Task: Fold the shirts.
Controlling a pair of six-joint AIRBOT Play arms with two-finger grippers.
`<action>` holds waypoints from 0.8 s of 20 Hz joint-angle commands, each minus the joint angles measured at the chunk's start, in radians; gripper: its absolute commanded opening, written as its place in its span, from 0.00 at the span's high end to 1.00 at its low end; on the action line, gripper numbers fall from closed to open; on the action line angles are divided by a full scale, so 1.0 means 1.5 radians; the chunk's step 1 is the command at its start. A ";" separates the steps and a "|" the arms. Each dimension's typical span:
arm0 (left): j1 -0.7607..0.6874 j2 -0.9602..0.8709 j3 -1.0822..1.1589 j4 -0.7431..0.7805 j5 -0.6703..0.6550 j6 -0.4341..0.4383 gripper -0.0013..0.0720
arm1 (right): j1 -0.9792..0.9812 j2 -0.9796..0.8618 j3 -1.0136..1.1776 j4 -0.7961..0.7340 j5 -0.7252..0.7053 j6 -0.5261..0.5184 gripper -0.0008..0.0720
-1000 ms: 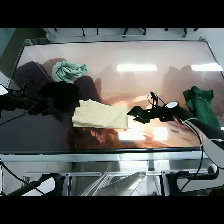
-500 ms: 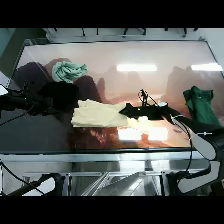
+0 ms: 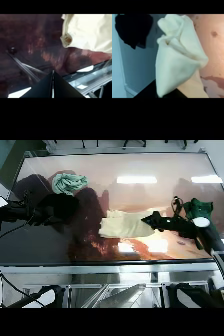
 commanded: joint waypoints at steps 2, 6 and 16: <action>-0.020 0.000 0.000 -0.030 0.008 0.000 0.96 | -0.028 0.241 0.008 -0.007 -0.032 0.125 0.96; -0.060 0.000 0.000 -0.029 0.012 0.003 0.96 | -0.028 0.266 0.075 -0.054 -0.137 0.148 0.96; -0.064 0.000 0.001 -0.016 -0.011 0.027 0.96 | -0.148 -0.042 0.396 -0.076 -0.118 0.022 0.96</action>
